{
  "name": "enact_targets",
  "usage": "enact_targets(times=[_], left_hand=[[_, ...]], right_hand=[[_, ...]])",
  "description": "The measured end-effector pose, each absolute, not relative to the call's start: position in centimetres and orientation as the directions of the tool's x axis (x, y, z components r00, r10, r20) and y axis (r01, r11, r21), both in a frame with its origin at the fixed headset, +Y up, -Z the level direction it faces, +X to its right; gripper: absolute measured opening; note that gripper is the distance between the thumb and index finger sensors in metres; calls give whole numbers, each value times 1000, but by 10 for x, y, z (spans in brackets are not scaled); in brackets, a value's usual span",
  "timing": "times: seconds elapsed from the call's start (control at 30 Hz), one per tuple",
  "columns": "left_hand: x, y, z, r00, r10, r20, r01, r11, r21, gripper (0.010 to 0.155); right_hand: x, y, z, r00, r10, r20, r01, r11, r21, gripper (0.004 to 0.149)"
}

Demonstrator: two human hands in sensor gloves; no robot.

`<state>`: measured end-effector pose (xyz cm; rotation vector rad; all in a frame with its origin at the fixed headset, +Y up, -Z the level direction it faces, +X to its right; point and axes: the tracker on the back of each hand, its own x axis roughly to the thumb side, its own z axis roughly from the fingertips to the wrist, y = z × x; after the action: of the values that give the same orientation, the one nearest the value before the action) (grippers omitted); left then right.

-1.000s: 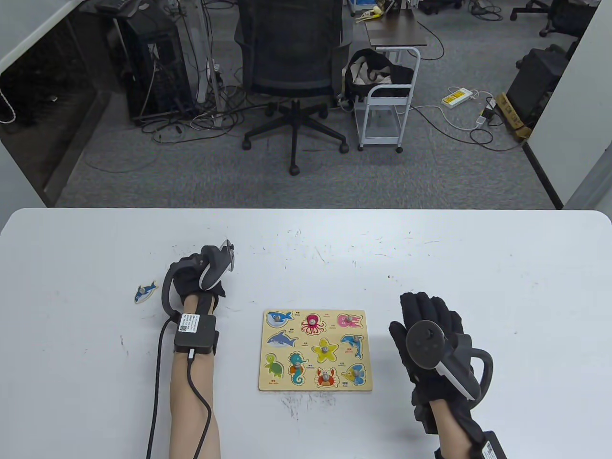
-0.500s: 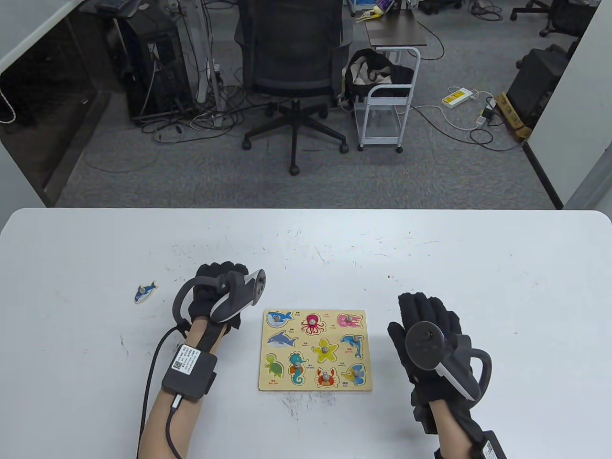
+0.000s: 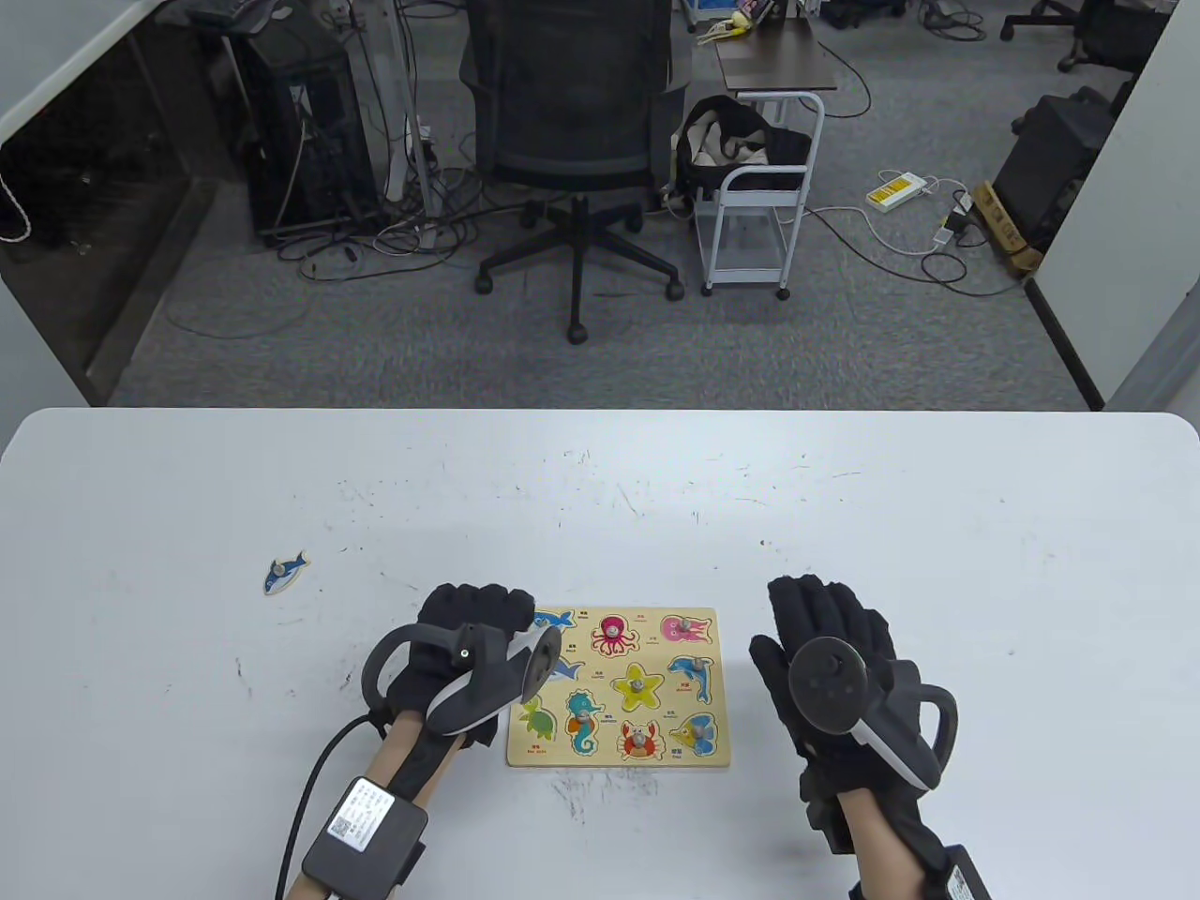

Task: Fit puzzle pieces into frame

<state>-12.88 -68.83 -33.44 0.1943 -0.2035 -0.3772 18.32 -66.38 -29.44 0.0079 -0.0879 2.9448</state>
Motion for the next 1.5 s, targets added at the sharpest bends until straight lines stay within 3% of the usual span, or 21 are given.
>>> enact_targets(times=[0.33,0.83,1.5], left_hand=[[-114,-705,-305,873,-408,268,360,909,212,45],[-100,-744,-303,816,-466,342,444,884,145,45],[-96,-750,-303,798,-491,350,479,869,127,44]], right_hand=[[183,-664,-294,-981,196,8,-196,-979,-52,65],[183,-664,-295,-980,196,6,-197,-980,-42,65],[184,-664,-295,-979,205,8,-205,-978,-37,65]])
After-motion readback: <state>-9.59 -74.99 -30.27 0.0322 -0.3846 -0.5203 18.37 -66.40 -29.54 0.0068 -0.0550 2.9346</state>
